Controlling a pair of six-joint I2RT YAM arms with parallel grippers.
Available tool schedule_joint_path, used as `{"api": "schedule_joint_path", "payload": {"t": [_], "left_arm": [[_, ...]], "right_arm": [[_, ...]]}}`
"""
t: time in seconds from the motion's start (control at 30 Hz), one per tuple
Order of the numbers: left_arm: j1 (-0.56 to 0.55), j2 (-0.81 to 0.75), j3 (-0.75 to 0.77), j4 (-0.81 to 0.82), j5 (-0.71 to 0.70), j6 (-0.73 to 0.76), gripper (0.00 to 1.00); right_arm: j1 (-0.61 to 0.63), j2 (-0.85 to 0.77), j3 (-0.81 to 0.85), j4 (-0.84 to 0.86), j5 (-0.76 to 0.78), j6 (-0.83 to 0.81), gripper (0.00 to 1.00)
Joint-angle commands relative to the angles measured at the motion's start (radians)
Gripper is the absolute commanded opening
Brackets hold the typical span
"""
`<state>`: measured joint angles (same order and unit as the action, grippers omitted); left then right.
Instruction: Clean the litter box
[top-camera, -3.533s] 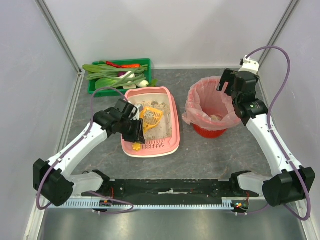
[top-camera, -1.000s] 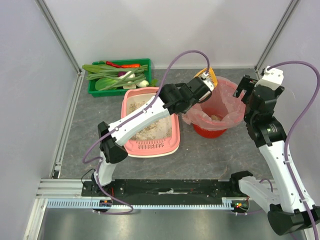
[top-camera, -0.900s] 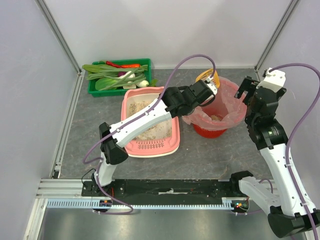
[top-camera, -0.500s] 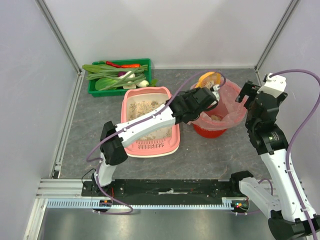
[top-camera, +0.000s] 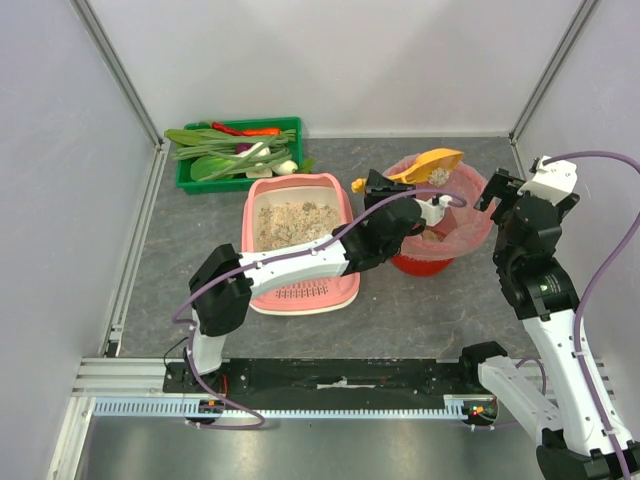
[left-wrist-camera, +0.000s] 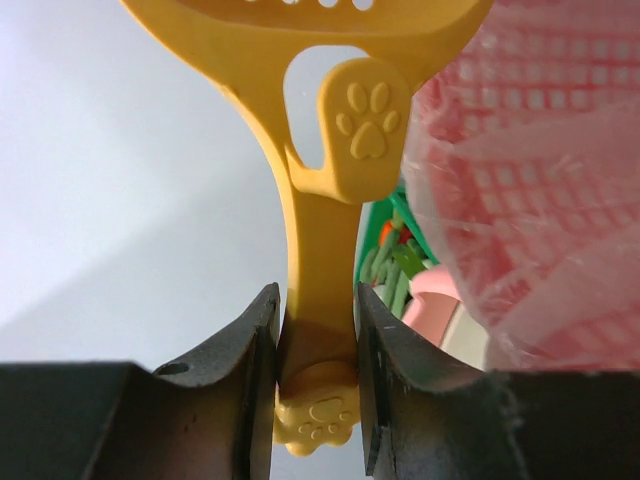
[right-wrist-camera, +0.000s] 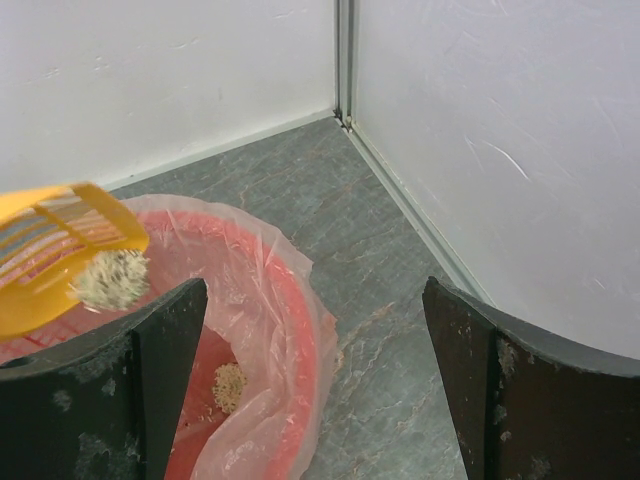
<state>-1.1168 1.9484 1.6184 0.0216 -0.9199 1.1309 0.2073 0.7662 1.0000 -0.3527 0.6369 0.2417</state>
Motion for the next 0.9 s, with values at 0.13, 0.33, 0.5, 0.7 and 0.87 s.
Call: {"api": "schedule_joint_path", "payload": {"t": [0.13, 0.33, 0.5, 0.7, 0.87], "left_arm": [[-0.021, -0.068, -0.032, 0.325, -0.025, 0.23, 0.02], [-0.021, -0.088, -0.054, 0.318, -0.025, 0.202, 0.02], [-0.021, -0.105, 0.018, 0.108, -0.019, -0.007, 0.02], [-0.021, -0.177, 0.116, -0.382, 0.033, -0.446, 0.02], [-0.011, -0.238, 0.123, -0.678, 0.125, -0.815, 0.02]], "right_arm": [[0.0, -0.015, -0.012, 0.041, 0.018, -0.008, 0.98], [-0.002, -0.008, -0.005, 0.043, 0.017, -0.015, 0.98], [-0.002, 0.008, 0.006, 0.044, 0.006, -0.024, 0.98], [0.0, 0.027, 0.014, 0.041, -0.02, -0.028, 0.98], [0.0, 0.048, 0.037, 0.018, -0.051, -0.013, 0.98]]}}
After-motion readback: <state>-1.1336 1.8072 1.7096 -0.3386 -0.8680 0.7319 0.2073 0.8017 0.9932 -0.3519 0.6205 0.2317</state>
